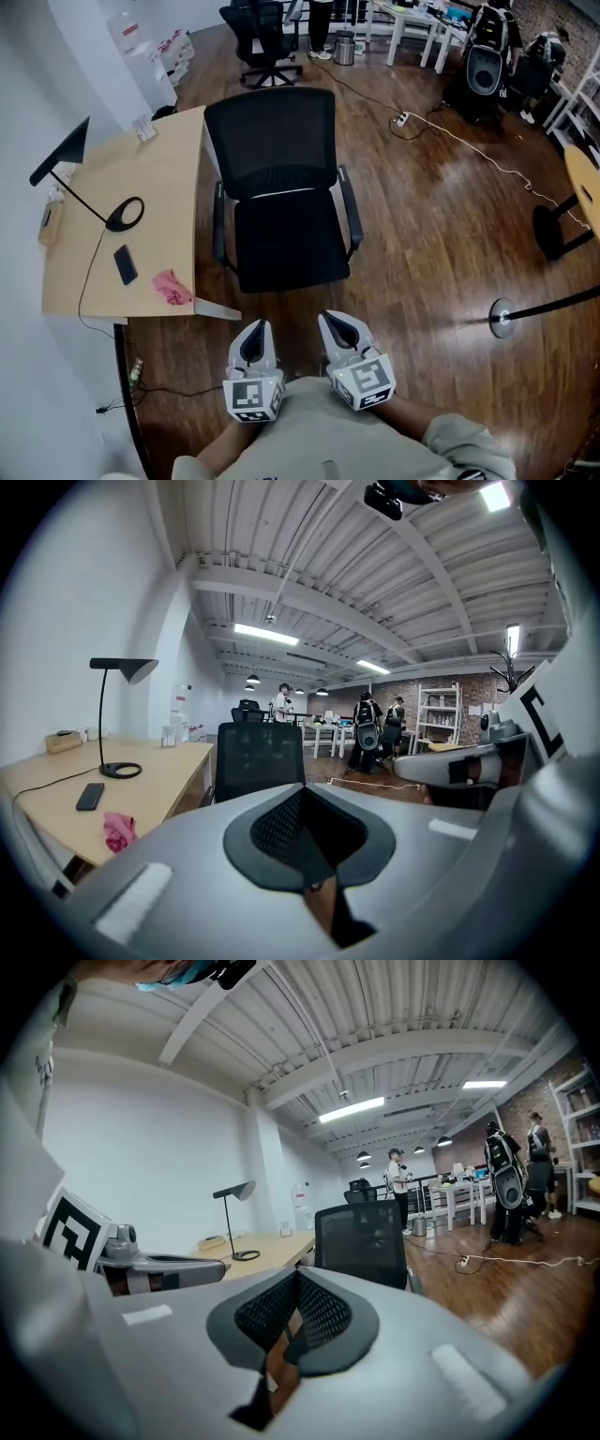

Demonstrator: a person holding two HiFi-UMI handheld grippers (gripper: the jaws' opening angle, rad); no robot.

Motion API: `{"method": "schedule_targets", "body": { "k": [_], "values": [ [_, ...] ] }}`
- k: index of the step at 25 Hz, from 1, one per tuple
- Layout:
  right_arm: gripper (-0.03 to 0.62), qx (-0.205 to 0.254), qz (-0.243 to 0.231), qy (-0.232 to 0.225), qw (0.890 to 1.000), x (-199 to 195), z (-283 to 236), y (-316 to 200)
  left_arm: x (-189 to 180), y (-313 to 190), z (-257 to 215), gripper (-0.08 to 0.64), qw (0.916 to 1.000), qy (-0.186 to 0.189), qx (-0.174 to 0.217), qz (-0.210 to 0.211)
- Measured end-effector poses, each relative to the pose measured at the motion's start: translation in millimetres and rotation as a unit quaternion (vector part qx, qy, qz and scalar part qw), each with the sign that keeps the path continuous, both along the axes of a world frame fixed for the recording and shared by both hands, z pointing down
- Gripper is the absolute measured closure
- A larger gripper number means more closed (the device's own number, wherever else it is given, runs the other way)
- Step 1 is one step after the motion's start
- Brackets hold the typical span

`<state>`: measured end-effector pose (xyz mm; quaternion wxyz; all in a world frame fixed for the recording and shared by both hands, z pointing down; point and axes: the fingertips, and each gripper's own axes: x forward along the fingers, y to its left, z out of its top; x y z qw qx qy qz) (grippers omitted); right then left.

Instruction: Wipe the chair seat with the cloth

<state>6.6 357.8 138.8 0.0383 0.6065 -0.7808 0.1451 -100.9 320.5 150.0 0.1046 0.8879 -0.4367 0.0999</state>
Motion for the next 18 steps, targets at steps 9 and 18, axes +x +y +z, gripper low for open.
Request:
{"method": "schedule_targets", "body": {
  "k": [9, 18],
  "values": [
    [0.592, -0.002, -0.024, -0.009, 1.0, 2.2, 1.9, 28.7, 7.3, 37.4, 5.9, 0.555, 0.9993, -0.035, -0.006, -0.01],
    [0.592, -0.004, -0.012, 0.012, 1.0, -31.8, -1.2, 23.3, -26.7, 29.1, -2.0, 0.555, 0.9998, -0.017, 0.009, 0.003]
  ]
}}
